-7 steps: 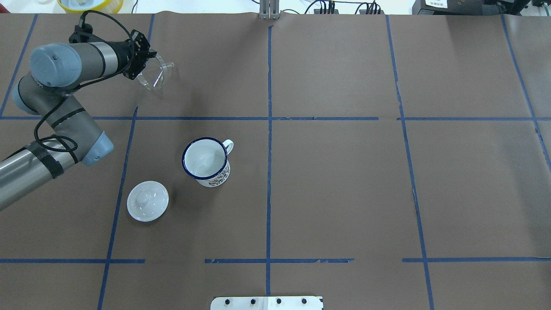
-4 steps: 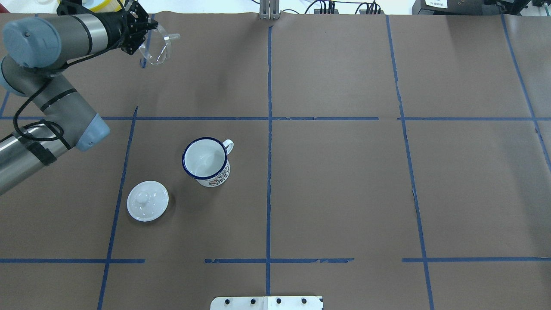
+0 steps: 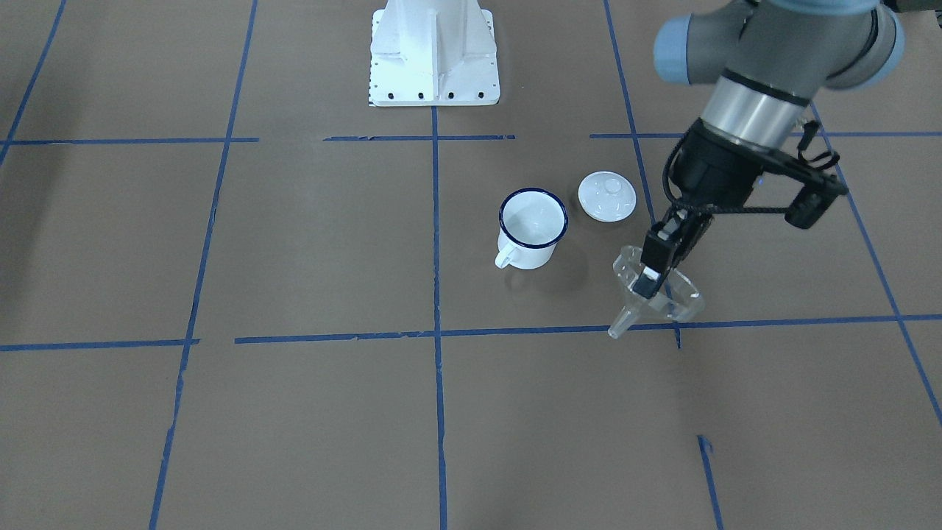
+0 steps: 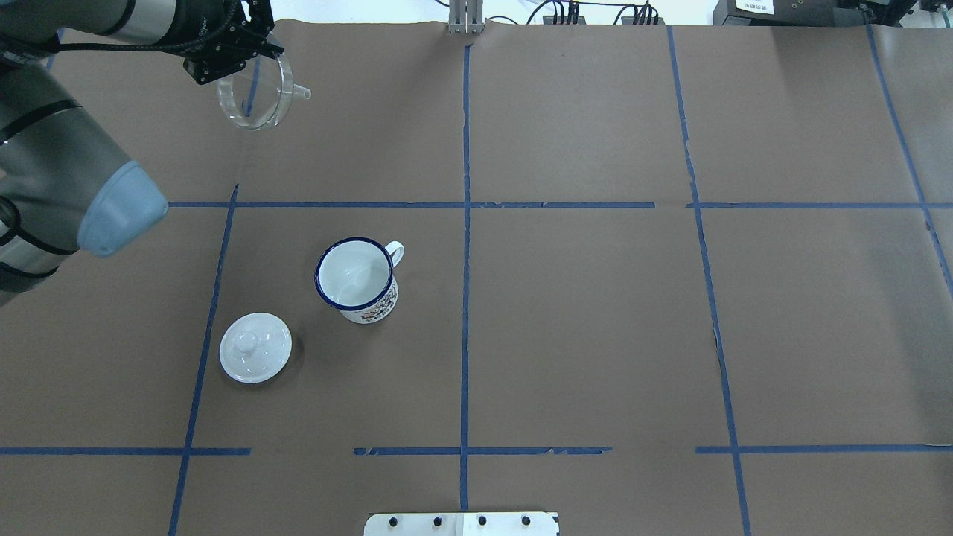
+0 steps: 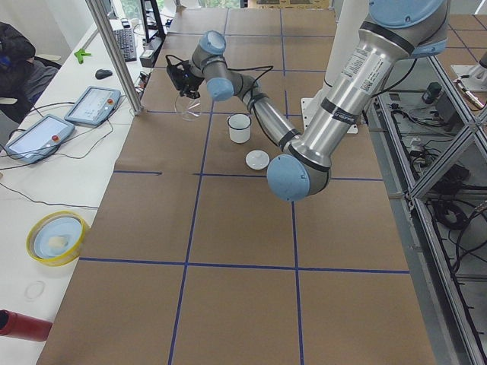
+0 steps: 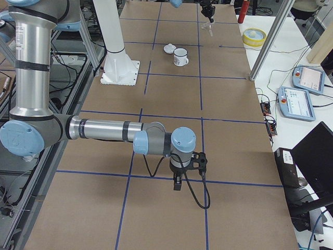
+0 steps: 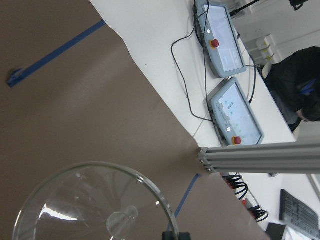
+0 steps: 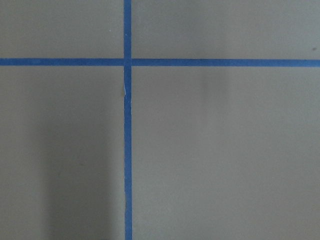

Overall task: Place funnel on cup
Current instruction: 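Lift the glass funnel and carry it toward the mug, then lower the funnel spout-down into the mug opening with the left gripper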

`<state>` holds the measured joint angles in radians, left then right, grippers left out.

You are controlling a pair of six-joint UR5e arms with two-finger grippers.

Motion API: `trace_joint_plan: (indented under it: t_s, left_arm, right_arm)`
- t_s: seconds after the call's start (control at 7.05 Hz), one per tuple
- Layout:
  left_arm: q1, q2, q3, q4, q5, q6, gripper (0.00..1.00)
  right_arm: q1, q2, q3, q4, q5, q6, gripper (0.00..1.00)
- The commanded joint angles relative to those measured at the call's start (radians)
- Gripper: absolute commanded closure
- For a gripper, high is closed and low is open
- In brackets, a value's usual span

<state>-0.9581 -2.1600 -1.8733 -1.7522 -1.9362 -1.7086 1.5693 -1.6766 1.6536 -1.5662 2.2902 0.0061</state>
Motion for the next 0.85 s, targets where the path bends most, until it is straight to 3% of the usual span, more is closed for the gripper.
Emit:
trace_joint_plan:
  t_s: [0.0,0.14,0.43,0.71]
  left_arm:
    - [0.094,-0.11,-0.093,0.402,-0.023,0.128,1.0]
    - [0.17,-0.139,-0.086,0.481,-0.014,0.153,1.0]
    - [0.27,-0.174,0.018,0.485,-0.009,0.153,1.0]
    - [0.3,-0.179,0.048,0.488,0.0,0.152,1.0]
  right_arm:
    - [0.0,0.0,0.0,0.0,0.0,0.0,0.0]
    - [0.0,0.0,0.0,0.0,0.0,0.0,0.0]
    - [0.0,0.0,0.0,0.0,0.0,0.0,0.0]
    - [0.0,0.0,0.002,0.0,0.0,0.0,0.0]
